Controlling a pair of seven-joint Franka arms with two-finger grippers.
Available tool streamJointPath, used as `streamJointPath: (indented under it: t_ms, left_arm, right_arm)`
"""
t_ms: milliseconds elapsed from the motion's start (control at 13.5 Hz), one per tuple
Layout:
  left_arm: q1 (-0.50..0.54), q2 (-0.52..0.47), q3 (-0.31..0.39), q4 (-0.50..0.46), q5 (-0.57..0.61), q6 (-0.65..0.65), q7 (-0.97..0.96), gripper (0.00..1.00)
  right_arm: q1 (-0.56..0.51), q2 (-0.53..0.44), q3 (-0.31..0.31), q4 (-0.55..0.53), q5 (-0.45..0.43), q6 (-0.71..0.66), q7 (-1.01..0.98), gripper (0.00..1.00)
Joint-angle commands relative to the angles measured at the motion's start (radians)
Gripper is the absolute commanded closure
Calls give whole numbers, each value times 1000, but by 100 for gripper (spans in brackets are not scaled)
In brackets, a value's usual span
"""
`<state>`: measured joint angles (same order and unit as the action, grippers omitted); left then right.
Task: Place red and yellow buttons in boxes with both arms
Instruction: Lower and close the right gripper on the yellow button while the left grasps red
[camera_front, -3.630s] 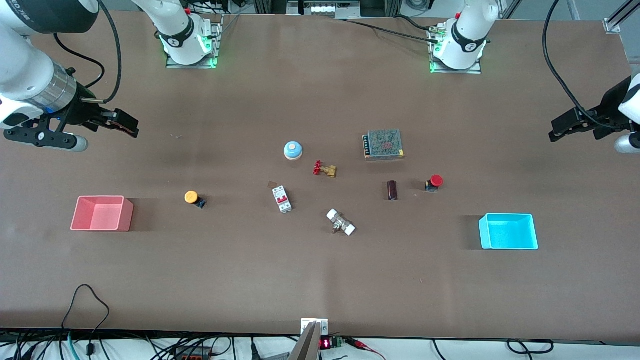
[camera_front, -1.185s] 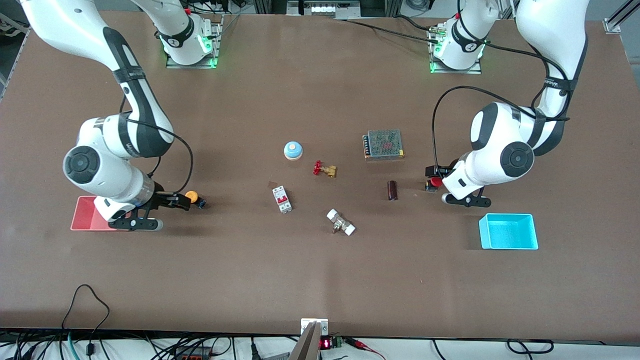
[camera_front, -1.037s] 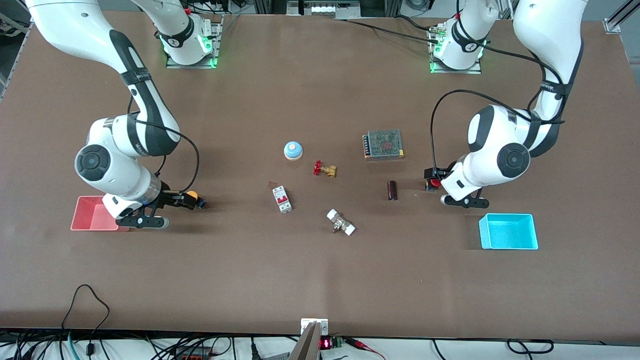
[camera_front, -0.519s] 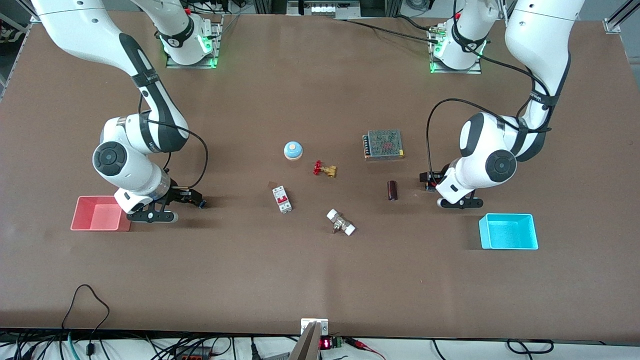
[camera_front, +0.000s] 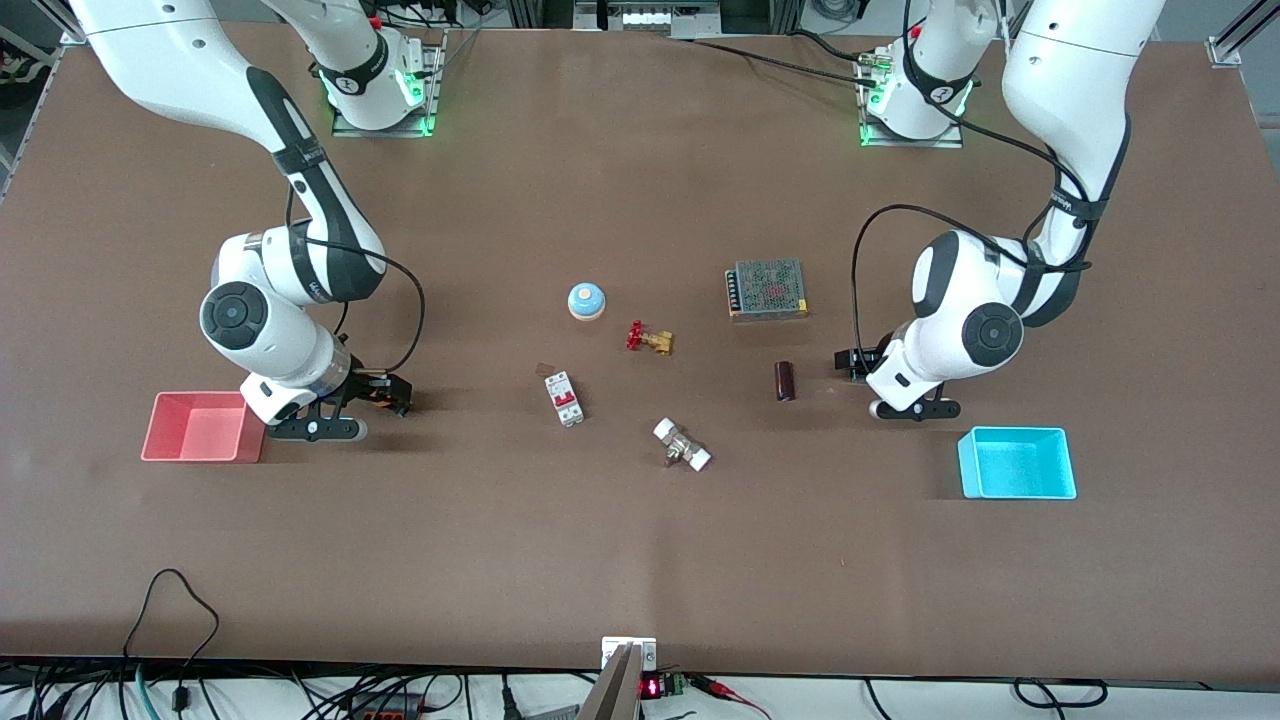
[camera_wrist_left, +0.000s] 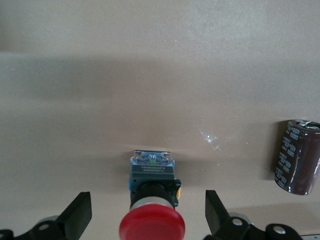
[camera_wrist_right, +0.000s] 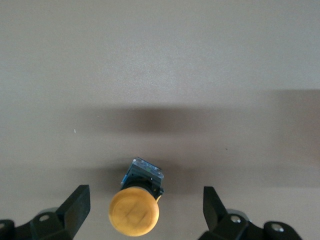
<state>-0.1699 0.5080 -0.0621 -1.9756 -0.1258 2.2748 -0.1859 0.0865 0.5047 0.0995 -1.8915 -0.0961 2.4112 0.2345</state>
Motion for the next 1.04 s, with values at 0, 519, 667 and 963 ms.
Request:
streamJointPath:
  t_ms: [0, 519, 667, 963]
  left_arm:
    - [-19, 7, 4, -9, -28, 12, 11, 0]
    - [-20, 7, 4, -9, -9, 15, 22, 26]
    - [-20, 10, 4, -12, -9, 31, 22, 30]
    - [-17, 9, 5, -11, 9, 34, 22, 56]
  right_arm:
    - [2, 3, 2, -17, -37, 20, 22, 0]
    - [2, 6, 3, -17, -37, 19, 20, 0]
    - [2, 9, 3, -17, -37, 19, 20, 0]
    - [1, 14, 3, -17, -37, 19, 22, 2]
